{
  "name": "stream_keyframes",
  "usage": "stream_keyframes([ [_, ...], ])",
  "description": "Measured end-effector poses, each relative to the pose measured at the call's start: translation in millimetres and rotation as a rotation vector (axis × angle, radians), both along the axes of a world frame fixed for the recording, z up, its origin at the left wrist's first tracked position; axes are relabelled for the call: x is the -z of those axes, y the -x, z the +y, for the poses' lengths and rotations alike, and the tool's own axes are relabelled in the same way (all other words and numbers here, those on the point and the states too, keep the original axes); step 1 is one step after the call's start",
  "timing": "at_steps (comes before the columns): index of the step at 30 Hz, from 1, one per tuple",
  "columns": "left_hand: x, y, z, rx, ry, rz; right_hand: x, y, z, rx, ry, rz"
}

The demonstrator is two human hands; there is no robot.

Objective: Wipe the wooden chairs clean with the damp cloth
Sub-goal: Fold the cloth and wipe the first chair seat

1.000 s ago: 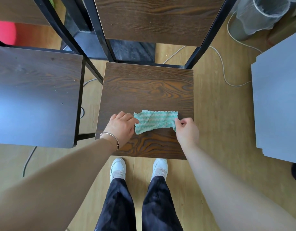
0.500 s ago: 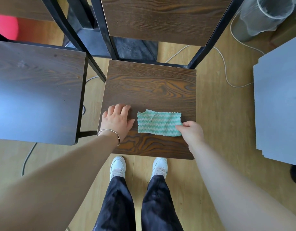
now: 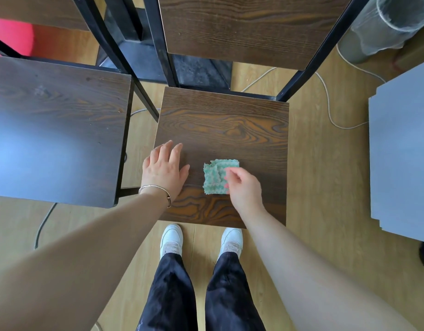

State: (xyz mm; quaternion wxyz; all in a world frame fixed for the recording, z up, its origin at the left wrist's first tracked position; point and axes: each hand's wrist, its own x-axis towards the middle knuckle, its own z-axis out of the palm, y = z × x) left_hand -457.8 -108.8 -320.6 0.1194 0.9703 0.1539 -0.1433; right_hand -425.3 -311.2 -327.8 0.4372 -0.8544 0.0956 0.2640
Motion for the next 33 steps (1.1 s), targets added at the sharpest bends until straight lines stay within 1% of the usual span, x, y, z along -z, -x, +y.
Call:
stream_keyframes([
  [1, 0, 0, 2, 0.003, -0.006, 0.006, 0, 2, 1, 0.026, 0.051, -0.056],
  [2, -1, 0, 4, 0.005, -0.011, 0.01, 1, 3, 3, 0.006, 0.11, -0.125],
  [4, -1, -1, 7, 0.007, -0.009, 0.016, 3, 7, 8, -0.134, 0.194, -0.233],
  [6, -1, -2, 10, 0.005, -0.007, 0.013, 10, 11, 15, -0.309, 0.288, -0.244],
  [8, -1, -3, 13, 0.005, -0.008, 0.014, 17, 16, 20, -0.473, 0.454, -0.285],
  [10, 0, -5, 15, 0.015, -0.011, 0.022, 20, 16, 20, -0.563, 0.526, -0.349],
  [12, 0, -7, 17, 0.027, -0.011, 0.024, 20, 8, 18, -0.557, 0.466, -0.361],
  [14, 1, -10, 19, 0.035, -0.011, 0.022, 18, -6, 15, -0.497, 0.349, -0.322],
  [16, 2, -13, 22, 0.028, 0.001, 0.018, 14, -28, 10, -0.373, 0.236, -0.317],
  [17, 3, -16, 23, 0.025, 0.011, 0.018, 10, -42, 6, -0.294, 0.21, -0.329],
  [20, 6, -24, 27, 0.038, 0.038, 0.025, -1, -94, -6, -0.115, 0.269, -0.374],
  [22, 8, -31, 29, 0.046, 0.044, 0.029, -5, -130, -13, -0.074, 0.333, -0.413],
  [25, 10, -42, 33, 0.048, 0.039, 0.02, -2, -173, -19, -0.114, 0.383, -0.436],
  [28, 12, -55, 34, 0.045, 0.055, 0.007, 6, -191, -20, -0.236, 0.454, -0.328],
  [30, 13, -62, 35, 0.048, 0.062, -0.008, 11, -194, -17, -0.219, 0.453, -0.238],
  [33, 13, -70, 38, 0.051, 0.06, -0.003, 14, -197, -11, -0.204, 0.49, -0.252],
])
